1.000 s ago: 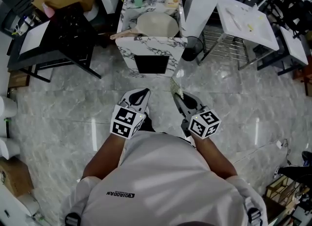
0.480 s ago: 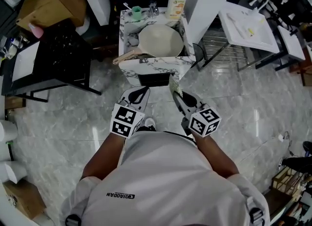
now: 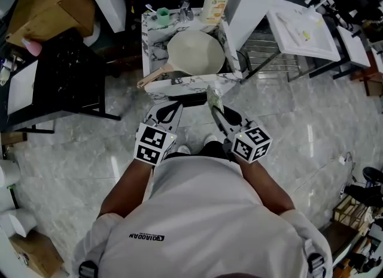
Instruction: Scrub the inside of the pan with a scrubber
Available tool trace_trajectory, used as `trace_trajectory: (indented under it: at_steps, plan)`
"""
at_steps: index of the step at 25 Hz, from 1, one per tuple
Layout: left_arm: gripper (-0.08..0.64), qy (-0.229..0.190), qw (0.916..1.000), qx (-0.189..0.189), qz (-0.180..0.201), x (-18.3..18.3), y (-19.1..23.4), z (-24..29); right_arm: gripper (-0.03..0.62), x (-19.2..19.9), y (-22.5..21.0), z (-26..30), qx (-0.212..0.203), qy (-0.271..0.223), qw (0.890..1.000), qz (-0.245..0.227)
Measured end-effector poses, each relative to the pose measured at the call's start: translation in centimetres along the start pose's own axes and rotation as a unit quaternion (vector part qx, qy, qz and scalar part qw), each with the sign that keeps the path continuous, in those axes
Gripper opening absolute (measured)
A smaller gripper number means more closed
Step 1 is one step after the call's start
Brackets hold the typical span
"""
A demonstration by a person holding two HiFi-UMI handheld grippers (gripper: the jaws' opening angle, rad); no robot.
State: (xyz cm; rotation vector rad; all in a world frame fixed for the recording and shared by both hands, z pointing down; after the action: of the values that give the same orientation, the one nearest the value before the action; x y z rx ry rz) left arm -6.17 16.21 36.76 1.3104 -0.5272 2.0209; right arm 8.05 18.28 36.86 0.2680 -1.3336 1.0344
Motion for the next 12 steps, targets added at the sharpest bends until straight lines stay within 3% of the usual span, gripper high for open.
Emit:
trace_trajectory:
  at_steps: [12]
  plan:
    - [0.015, 0.011, 0.9996, -0.021, -0.013, -0.2, 4.3, 4.7, 0.078, -2.0, -4.4, 5.0, -0.016, 0.002, 1.0, 0.005]
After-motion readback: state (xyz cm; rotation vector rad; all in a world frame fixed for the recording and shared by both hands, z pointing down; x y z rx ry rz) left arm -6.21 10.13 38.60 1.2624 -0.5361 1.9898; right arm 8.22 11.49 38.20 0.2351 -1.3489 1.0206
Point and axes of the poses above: the fingertips, and each gripper's own axes: z forward along the fingers, y to its left, x out of its underside, the point moved 3 cm from there along -z, backward along the fingers, and after that the axes turned 5 degrees about -x, right-handed, at the moved point
